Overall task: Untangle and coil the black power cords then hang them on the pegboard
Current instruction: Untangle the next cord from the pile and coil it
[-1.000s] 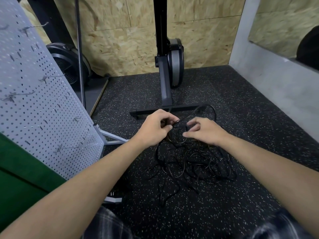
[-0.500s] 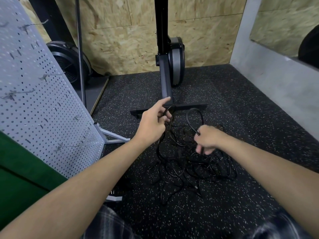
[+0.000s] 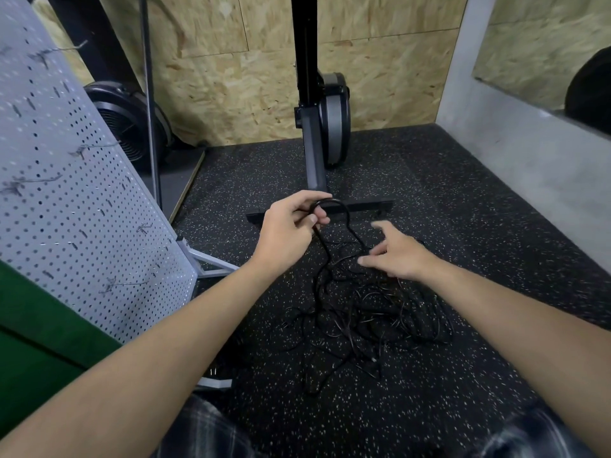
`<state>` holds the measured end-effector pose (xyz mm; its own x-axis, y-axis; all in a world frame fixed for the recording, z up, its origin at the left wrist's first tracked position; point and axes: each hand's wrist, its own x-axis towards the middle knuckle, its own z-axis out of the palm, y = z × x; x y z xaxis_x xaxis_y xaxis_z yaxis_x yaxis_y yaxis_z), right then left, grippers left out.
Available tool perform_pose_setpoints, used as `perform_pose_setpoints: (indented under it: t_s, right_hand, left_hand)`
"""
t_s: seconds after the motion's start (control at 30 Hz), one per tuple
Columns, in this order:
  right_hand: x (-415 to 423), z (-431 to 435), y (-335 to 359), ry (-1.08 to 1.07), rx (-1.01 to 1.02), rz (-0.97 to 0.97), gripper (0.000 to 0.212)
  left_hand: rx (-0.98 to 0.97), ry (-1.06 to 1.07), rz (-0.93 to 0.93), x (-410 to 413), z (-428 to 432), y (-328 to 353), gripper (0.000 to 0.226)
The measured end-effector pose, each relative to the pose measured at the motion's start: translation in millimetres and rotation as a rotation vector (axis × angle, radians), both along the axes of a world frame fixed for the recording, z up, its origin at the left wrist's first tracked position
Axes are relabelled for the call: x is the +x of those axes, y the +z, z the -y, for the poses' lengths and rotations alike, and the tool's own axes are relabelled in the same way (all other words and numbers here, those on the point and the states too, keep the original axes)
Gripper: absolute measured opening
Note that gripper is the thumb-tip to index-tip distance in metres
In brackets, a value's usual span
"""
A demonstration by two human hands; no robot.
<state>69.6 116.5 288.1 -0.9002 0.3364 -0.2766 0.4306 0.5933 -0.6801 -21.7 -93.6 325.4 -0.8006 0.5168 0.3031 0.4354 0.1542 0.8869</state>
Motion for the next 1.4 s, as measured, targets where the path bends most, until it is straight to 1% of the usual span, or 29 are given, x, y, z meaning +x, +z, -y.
perform_pose_setpoints:
  t_s: [0.07,0.1,0.13,0.17,0.23,0.27,0.33,0.4,0.47,0.63,0.7,0.77,0.83,0.87,0.93,0.97,1.0,1.03,1.1,1.13,1.17,1.23,1.3,1.33,1.37,1.4]
  right_hand:
    - [-1.3,5.6,0.9,0.073,-0.029,0.006,0.100]
    - [-1.9,8.3,1.0,0.102,-0.020,0.031,0.097]
    - [-3.0,10.1,-0.1,0.117,0.011,0.052,0.087]
    - [-4.0,11.1,-0.9,0.116,0.056,0.050,0.071]
    - [-6.6,9.7,-1.7,0.060,0.116,-0.023,0.041]
    - [-6.6,8.2,-0.9,0.028,0.114,-0.074,0.033]
    - [-4.8,6.6,4.8,-0.019,0.071,-0.194,0.026]
    - [-1.7,6.6,13.6,-0.050,0.021,-0.324,0.020]
    - [0.5,8.4,22.9,-0.057,0.015,-0.431,0.016]
    - [3.3,16.9,45.0,0.029,0.087,-0.612,0.011]
    - [4.4,18.5,53.9,0.038,0.069,-0.679,0.012]
    - [6.0,22.4,62.7,0.075,0.043,-0.720,0.014]
    - [7.6,28.6,70.5,0.118,0.023,-0.743,0.017]
    - [8.4,32.4,74.0,0.141,0.017,-0.754,0.017]
    - [9.8,40.5,81.5,0.183,-0.006,-0.777,0.020]
    - [10.0,43.8,84.7,0.202,-0.019,-0.786,0.022]
    - [9.9,46.1,86.6,0.218,-0.026,-0.788,0.023]
    - [9.5,47.1,87.5,0.231,-0.028,-0.782,0.024]
    - [8.4,44.0,85.2,0.228,-0.042,-0.761,0.024]
    - [7.7,40.3,82.0,0.205,-0.063,-0.748,0.027]
    - [7.3,35.2,78.0,0.161,-0.093,-0.734,0.031]
    - [5.9,22.5,71.6,0.036,-0.204,-0.689,0.040]
    - [4.9,11.3,67.6,-0.094,-0.316,-0.612,0.038]
    - [5.0,6.1,64.1,-0.141,-0.323,-0.554,0.033]
    - [4.8,1.1,59.4,-0.161,-0.288,-0.475,0.029]
    - [5.2,-3.3,53.5,-0.147,-0.212,-0.377,0.028]
  left_hand:
    - [0.067,-0.027,0.034,3.3,-2.4,4.2,0.046]
    - [0.089,-0.039,0.043,4.6,-3.6,5.9,0.044]
    - [0.103,-0.048,0.050,6.1,-4.4,7.0,0.043]
    - [0.112,-0.051,0.058,6.8,-5.0,7.5,0.041]
    - [0.126,-0.049,0.079,6.0,-5.4,7.5,0.041]
    - [0.129,-0.044,0.089,4.8,-5.3,7.1,0.040]
    - [0.112,-0.024,0.089,0.1,-3.9,4.3,0.037]
    - [0.054,-0.011,0.062,-6.6,-1.1,-2.4,0.034]
    - [-0.036,-0.027,0.066,-11.0,1.7,-10.5,0.029]
    - [-0.300,-0.076,0.073,-20.0,1.7,-37.5,0.023]
    - [-0.377,-0.134,0.138,-20.1,2.0,-45.0,0.031]
    - [-0.415,-0.183,0.234,-17.4,3.3,-49.3,0.051]
    - [-0.386,-0.216,0.283,-15.5,3.2,-50.3,0.083]
    - [-0.360,-0.237,0.303,-13.7,2.2,-48.2,0.096]
    - [-0.307,-0.293,0.321,-10.8,-1.9,-43.5,0.106]
    - [-0.279,-0.323,0.321,-9.2,-4.6,-40.6,0.105]
    - [-0.261,-0.343,0.313,-7.2,-7.6,-38.1,0.099]
    - [-0.244,-0.355,0.296,-6.7,-9.9,-37.1,0.087]
    - [-0.216,-0.323,0.219,-10.7,-12.5,-39.1,0.045]
    - [-0.208,-0.268,0.173,-12.7,-12.4,-40.9,0.024]
    - [-0.197,-0.220,0.137,-15.2,-11.4,-43.4,0.011]
    - [-0.238,-0.128,0.052,-17.6,-7.6,-43.4,0.015]
    - [-0.294,-0.075,-0.038,-19.1,-3.9,-42.0,0.018]
    - [-0.301,-0.071,-0.061,-20.0,-3.2,-41.0,0.018]
    - [-0.296,-0.077,-0.072,-21.2,-3.0,-40.9,0.016]
    - [-0.293,-0.083,-0.085,-21.9,-3.3,-40.1,0.014]
